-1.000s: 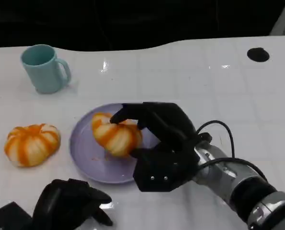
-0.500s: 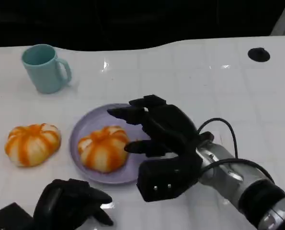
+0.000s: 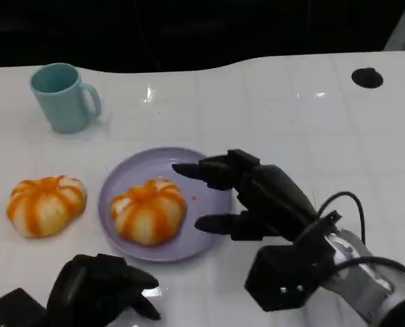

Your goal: Grasp the bread from the table and place it into the plate.

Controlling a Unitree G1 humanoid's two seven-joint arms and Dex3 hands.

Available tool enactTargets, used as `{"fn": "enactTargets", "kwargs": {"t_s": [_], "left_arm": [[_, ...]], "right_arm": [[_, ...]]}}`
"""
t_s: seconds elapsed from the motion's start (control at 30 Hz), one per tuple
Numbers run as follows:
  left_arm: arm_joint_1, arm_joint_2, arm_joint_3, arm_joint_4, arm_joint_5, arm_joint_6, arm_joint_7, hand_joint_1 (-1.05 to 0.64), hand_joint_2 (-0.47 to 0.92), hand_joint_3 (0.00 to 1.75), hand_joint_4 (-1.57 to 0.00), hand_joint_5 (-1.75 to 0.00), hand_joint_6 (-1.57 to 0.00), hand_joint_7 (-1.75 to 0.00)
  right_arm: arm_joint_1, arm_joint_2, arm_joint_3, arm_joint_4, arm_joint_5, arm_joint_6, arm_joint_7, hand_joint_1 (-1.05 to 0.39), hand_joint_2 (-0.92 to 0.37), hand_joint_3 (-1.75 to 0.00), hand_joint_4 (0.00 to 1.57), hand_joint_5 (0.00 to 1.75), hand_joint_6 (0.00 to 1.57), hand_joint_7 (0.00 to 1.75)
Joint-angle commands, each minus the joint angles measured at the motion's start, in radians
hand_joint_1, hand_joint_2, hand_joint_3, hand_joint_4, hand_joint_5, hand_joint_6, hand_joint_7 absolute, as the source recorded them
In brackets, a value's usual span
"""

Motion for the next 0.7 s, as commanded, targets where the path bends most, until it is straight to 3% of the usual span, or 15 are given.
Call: {"fn": "enactTargets", "kwargs": {"t_s": [0.03,0.23,0.37,0.43,0.6,0.7], "left_arm": [[-0.001,0.017,0.009,0.001,-0.011,0.005,-0.001,-1.05,0.87,0.01,-1.54,-0.56,-1.57,-0.2],[-0.002,0.02,0.008,-0.002,-0.004,0.012,0.005,-1.05,0.87,0.0,-1.54,-0.56,-1.57,-0.2],[-0.003,0.019,0.008,-0.003,-0.004,0.012,0.004,-1.05,0.87,0.0,-1.55,-0.56,-1.57,-0.21],[-0.004,0.017,0.008,-0.003,-0.006,0.015,0.004,-1.05,0.87,0.0,-1.55,-0.56,-1.57,-0.21],[0.0,0.016,0.006,-0.014,-0.005,0.028,0.007,-1.05,0.86,0.0,-1.55,-0.56,-1.57,-0.22],[0.003,0.014,0.004,-0.021,-0.005,0.03,0.006,-1.05,0.86,0.0,-1.54,-0.56,-1.57,-0.22]], "right_arm": [[0.085,-0.026,-0.059,-0.086,0.134,-0.055,0.082,-0.41,-0.92,-0.16,0.33,0.65,0.61,0.1],[0.201,-0.043,-0.121,-0.172,0.248,-0.126,0.156,-0.4,-0.92,-0.2,0.46,0.8,0.72,0.15],[0.261,-0.038,-0.153,-0.201,0.369,-0.169,0.231,-0.37,-0.92,-0.25,0.44,1.06,0.76,0.25],[0.295,-0.026,-0.167,-0.221,0.463,-0.165,0.284,-0.35,-0.9,-0.32,0.48,1.21,0.77,0.41],[0.388,0.007,-0.208,-0.279,0.599,-0.16,0.349,-0.3,-0.83,-0.47,0.66,1.28,0.76,0.78],[0.438,0.01,-0.232,-0.322,0.648,-0.14,0.385,-0.24,-0.69,-0.76,0.73,1.37,0.77,1.0]]}}
